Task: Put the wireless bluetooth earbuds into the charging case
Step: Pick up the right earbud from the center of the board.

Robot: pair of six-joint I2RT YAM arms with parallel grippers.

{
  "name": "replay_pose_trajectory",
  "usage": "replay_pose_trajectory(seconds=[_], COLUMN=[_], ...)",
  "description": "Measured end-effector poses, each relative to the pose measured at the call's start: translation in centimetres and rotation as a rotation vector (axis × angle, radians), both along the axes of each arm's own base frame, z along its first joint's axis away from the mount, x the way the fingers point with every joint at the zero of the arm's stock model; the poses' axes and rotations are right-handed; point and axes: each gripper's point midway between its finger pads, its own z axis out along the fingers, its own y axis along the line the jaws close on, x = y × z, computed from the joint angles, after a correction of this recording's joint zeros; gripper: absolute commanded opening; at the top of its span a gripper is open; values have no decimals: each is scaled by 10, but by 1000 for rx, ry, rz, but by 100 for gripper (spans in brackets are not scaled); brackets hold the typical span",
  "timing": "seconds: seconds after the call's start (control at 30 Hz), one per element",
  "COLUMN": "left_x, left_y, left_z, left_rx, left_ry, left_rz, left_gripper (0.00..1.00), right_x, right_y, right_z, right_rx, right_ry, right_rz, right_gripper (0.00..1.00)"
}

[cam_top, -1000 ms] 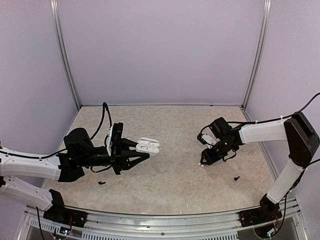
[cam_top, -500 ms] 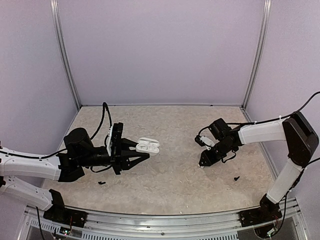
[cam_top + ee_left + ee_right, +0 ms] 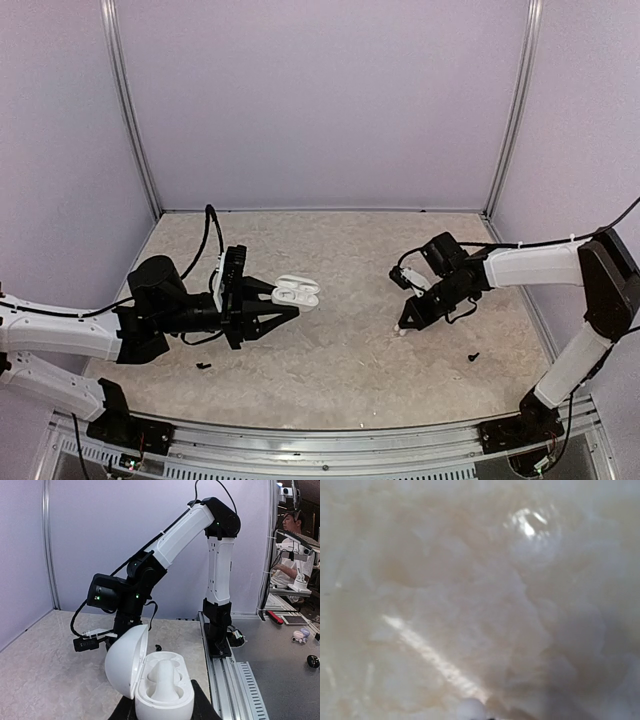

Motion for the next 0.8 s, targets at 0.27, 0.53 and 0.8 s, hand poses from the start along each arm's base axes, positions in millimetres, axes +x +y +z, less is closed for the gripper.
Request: replay_pose_trajectory(seconds=[0.27, 0.53, 0.8], left_x=[0, -1, -2], left_y=[0, 0, 0], left_z=[0, 0, 1], left_rx=[0, 0, -3], left_ry=[0, -1, -3], left_rz=[0, -5, -9], left_gripper=[13, 12, 12], right_x=[2, -20, -81], right_y=[20, 80, 128], right_z=[62, 195, 263], right_rx=[100, 284, 355], right_ry=[-159, -544, -807], right_rz=[72, 304, 540], right_gripper=[0, 0, 0])
